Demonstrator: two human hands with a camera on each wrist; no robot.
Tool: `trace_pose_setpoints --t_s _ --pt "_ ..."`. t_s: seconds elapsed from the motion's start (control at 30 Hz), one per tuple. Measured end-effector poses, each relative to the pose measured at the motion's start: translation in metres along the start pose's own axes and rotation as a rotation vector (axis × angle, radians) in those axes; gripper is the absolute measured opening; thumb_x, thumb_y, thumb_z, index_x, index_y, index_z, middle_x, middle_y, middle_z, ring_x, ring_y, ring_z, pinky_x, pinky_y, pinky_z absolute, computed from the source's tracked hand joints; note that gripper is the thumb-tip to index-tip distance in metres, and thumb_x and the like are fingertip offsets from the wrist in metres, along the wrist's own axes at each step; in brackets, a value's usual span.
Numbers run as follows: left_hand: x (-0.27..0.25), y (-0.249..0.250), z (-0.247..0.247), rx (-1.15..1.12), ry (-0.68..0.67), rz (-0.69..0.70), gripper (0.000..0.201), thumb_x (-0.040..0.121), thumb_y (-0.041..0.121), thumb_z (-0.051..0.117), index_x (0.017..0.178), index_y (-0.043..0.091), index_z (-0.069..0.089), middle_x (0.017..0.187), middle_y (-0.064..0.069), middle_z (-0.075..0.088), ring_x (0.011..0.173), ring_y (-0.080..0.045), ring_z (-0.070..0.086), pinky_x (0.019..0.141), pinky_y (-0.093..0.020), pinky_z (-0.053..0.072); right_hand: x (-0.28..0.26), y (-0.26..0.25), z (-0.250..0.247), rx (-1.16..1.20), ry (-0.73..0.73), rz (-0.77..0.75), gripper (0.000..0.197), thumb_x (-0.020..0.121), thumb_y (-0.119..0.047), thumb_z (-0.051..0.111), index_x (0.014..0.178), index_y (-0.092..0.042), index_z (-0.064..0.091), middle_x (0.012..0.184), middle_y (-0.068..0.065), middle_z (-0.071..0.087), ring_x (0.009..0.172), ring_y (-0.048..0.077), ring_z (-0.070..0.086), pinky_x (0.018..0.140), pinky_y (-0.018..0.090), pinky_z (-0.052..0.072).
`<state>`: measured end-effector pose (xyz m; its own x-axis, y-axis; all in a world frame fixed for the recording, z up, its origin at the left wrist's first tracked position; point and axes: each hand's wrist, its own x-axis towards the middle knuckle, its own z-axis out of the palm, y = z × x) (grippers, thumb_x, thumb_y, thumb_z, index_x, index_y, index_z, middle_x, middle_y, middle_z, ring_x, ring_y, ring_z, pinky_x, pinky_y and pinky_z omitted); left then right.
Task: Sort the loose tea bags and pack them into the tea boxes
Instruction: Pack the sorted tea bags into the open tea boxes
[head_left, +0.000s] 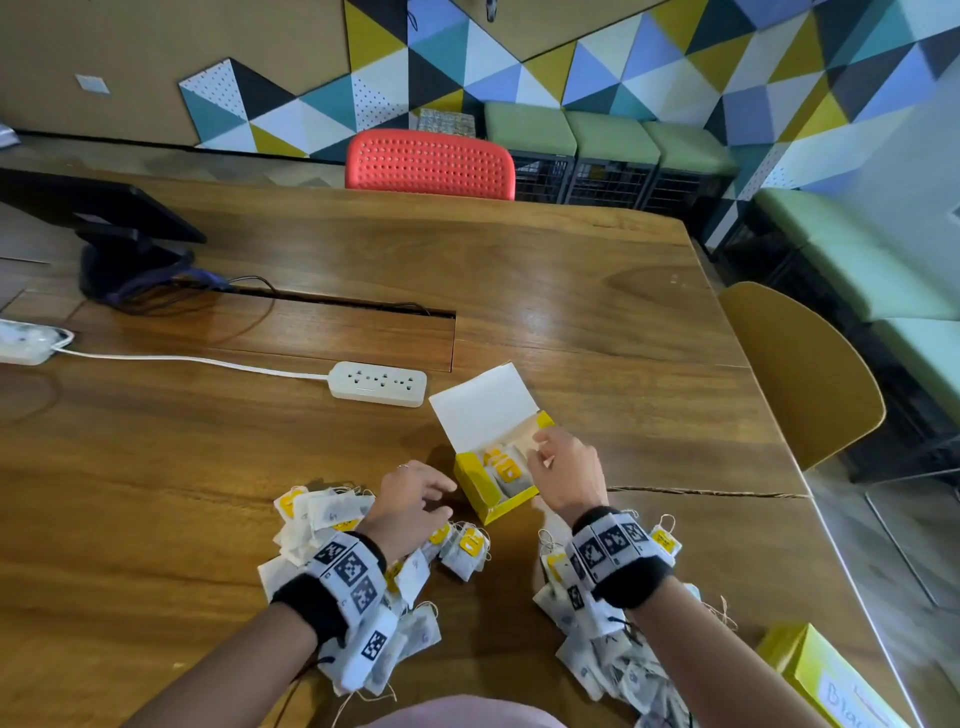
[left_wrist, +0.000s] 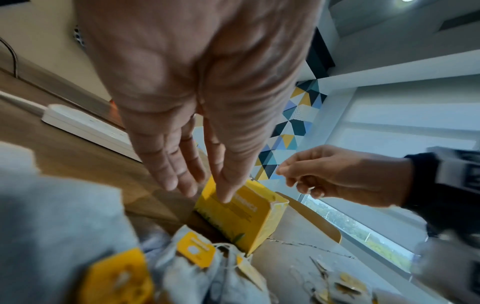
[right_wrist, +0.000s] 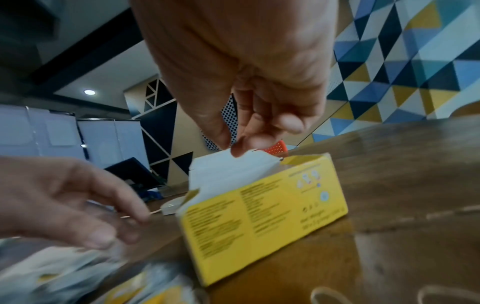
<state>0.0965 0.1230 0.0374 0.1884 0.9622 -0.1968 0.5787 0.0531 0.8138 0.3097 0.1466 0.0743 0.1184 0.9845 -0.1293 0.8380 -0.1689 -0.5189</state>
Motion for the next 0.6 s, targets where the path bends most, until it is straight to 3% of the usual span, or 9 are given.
trace_pose_setpoints --t_s 0.1,0.17,0.23,0.3,0.37,0.43,0.5,0.6 --pt "-0.004 -0.01 -0.008 0.141 -0.059 -0.007 0.02 0.083 0.01 0.068 0.101 0.018 0.071 0.106 0.005 0.059 0.093 -0.006 0.058 0.075 -0.01 0.046 -0.03 -0.002 0.006 0.132 -0.018 -0.063 0.014 0.089 -0.028 0.06 0.097 -0.018 0.064 0.077 -0.005 0.064 0.071 0.013 0.058 0.059 0.022 0.039" --pt "-0.006 -0.013 -0.009 0.233 -0.103 -0.025 0.017 0.084 0.012 0.066 0.099 0.018 0.073 0.1 0.006 0.061 0.094 -0.008 0.058 0.079 -0.018 0.05 -0.045 -0.001 0.02 0.108 -0.127 -0.091 0.009 0.086 -0.031 0.063 0.087 -0.022 0.063 0.067 -0.01 0.058 0.063 0.009 0.053 0.052 0.015 0.036" --pt "-0.008 -0.013 -0.007 0.307 -0.144 -0.031 0.016 0.084 0.016 0.067 0.099 0.02 0.072 0.098 0.004 0.064 0.093 -0.011 0.06 0.083 -0.028 0.053 -0.053 0.003 0.039 0.033 -0.25 -0.116 0.012 0.084 -0.031 0.065 0.089 -0.022 0.067 0.072 -0.008 0.062 0.07 0.012 0.058 0.06 0.017 0.043" --pt "-0.008 -0.012 -0.003 0.373 -0.187 -0.023 0.023 0.084 0.02 0.068 0.106 0.02 0.07 0.102 0.001 0.064 0.093 -0.013 0.06 0.081 -0.029 0.052 -0.056 0.007 0.054 -0.059 -0.353 -0.106 0.024 0.084 -0.03 0.065 0.104 -0.016 0.069 0.092 0.0 0.068 0.088 0.018 0.061 0.077 0.027 0.05" --pt "-0.006 -0.012 0.002 0.428 -0.21 -0.033 0.039 0.083 0.024 0.071 0.12 0.017 0.063 0.112 -0.002 0.062 0.102 -0.016 0.058 0.084 -0.027 0.05 -0.057 0.006 0.064 -0.125 -0.391 -0.103 0.033 0.086 -0.03 0.064 0.113 -0.011 0.064 0.111 0.008 0.064 0.104 0.025 0.058 0.086 0.033 0.047" --pt "-0.003 -0.013 0.008 0.478 -0.208 -0.059 0.052 0.079 0.028 0.074 0.126 0.016 0.055 0.117 -0.004 0.059 0.108 -0.02 0.055 0.088 -0.031 0.049 -0.057 0.004 0.072 -0.131 -0.396 -0.084 0.038 0.085 -0.031 0.064 0.115 -0.008 0.058 0.119 0.012 0.058 0.11 0.028 0.054 0.086 0.033 0.044" --pt "-0.001 -0.014 0.012 0.503 -0.205 -0.094 0.053 0.076 0.028 0.075 0.123 0.015 0.053 0.113 -0.006 0.058 0.102 -0.022 0.056 0.085 -0.036 0.052 -0.056 0.001 0.077 -0.115 -0.408 -0.041 0.045 0.084 -0.033 0.067 0.12 -0.009 0.053 0.122 0.013 0.056 0.113 0.03 0.053 0.087 0.033 0.044" --pt "0.0 -0.015 0.013 0.447 -0.2 -0.13 0.034 0.073 0.026 0.071 0.105 0.017 0.064 0.097 -0.003 0.066 0.088 -0.02 0.063 0.077 -0.038 0.056 -0.056 0.0 0.082 -0.102 -0.414 -0.005 0.046 0.083 -0.035 0.068 0.119 -0.014 0.05 0.119 0.011 0.059 0.111 0.031 0.055 0.086 0.036 0.046"
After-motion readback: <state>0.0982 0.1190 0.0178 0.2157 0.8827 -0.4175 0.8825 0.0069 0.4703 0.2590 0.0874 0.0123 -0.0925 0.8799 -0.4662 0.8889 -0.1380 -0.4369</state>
